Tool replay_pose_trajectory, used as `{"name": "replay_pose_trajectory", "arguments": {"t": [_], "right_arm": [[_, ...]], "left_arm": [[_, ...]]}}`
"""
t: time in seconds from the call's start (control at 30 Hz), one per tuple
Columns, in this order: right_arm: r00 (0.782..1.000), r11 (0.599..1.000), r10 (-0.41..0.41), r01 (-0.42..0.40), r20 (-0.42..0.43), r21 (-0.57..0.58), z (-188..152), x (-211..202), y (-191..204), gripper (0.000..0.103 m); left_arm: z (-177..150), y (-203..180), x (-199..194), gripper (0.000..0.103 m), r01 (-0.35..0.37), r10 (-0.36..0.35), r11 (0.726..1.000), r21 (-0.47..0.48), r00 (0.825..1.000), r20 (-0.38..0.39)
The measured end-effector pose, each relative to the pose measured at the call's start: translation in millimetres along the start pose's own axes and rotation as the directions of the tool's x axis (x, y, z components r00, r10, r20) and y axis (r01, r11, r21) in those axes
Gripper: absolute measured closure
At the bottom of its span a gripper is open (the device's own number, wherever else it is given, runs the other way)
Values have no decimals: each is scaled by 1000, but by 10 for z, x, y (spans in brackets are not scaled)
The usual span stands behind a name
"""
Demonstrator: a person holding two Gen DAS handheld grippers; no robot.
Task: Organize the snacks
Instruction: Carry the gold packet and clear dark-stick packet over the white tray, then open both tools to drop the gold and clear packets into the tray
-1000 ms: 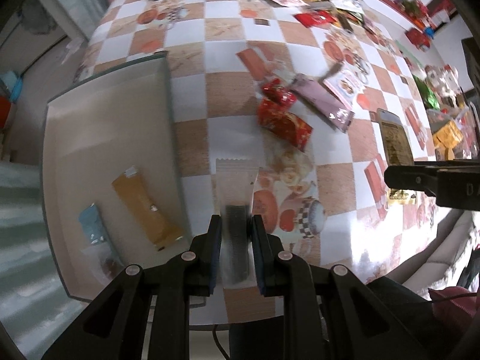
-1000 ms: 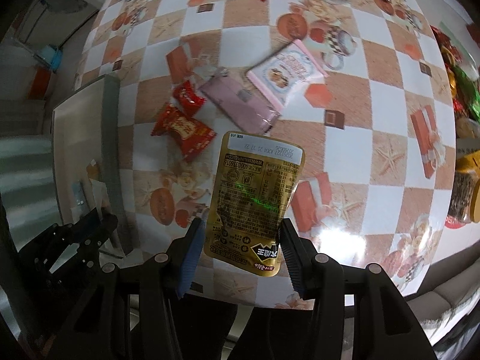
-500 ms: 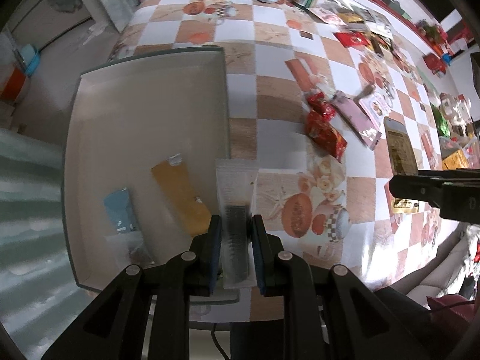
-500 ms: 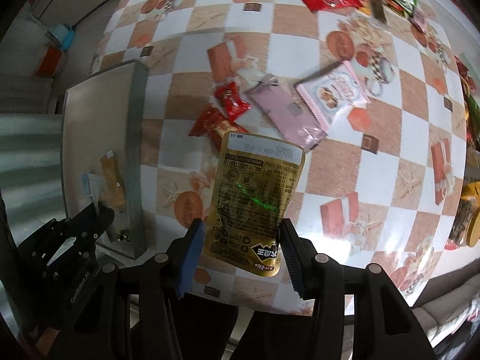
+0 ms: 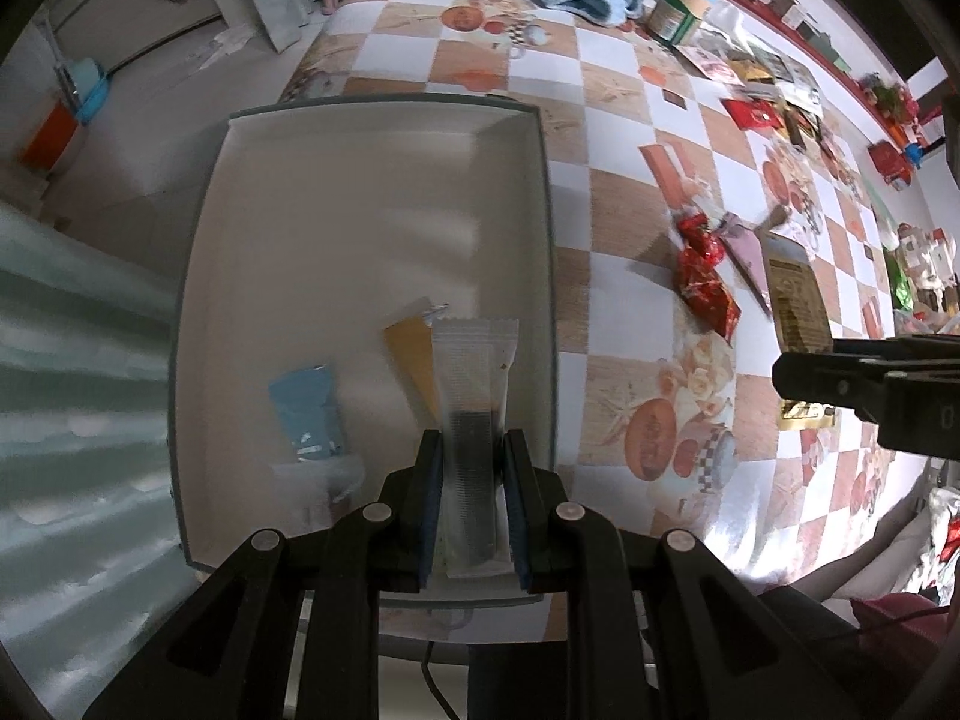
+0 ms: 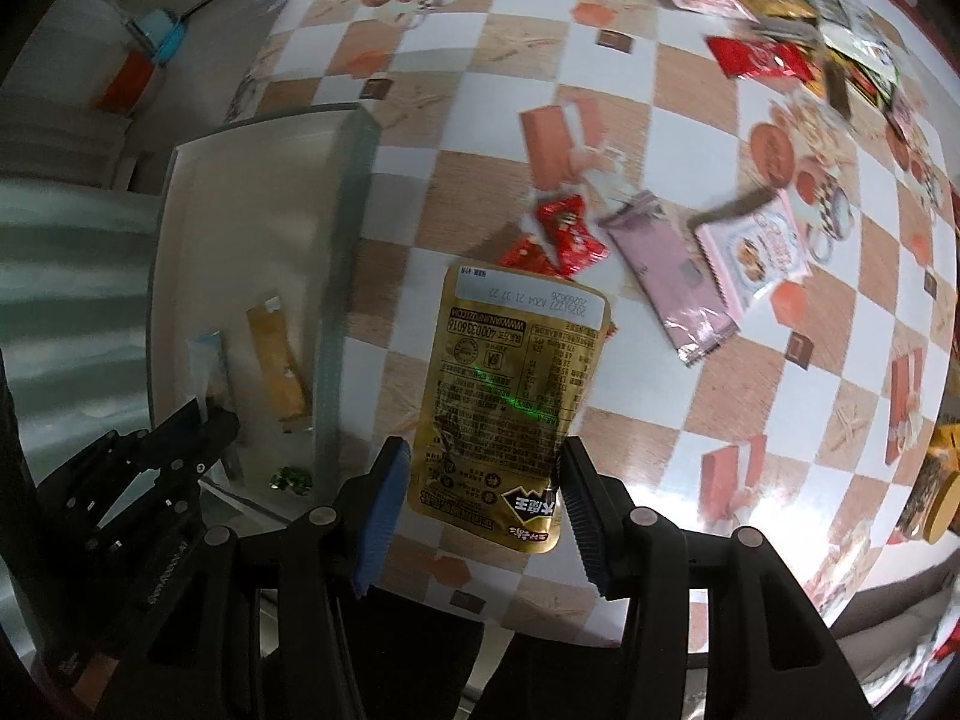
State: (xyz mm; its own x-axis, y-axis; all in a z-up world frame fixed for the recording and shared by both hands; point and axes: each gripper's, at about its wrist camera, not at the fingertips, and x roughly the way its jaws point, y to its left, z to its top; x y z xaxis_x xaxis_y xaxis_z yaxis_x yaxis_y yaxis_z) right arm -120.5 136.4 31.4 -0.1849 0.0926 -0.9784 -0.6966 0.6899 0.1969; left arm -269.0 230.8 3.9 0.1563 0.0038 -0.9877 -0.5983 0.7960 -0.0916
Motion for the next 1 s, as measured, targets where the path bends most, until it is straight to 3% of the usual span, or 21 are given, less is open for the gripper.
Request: {"name": "replay_pose_trajectory", "arguments": {"t": [0.67, 1.0], "right_arm": [[1000, 986, 24, -26, -17, -166, 284, 108, 812, 51], [998, 965, 60, -64, -23, -253, 478, 197, 1248, 51]], "left_arm": [[137, 705, -2, 82, -10, 12, 981, -191, 1000, 7], [182, 863, 129, 82, -22, 19, 974, -224, 1000, -19]]}}
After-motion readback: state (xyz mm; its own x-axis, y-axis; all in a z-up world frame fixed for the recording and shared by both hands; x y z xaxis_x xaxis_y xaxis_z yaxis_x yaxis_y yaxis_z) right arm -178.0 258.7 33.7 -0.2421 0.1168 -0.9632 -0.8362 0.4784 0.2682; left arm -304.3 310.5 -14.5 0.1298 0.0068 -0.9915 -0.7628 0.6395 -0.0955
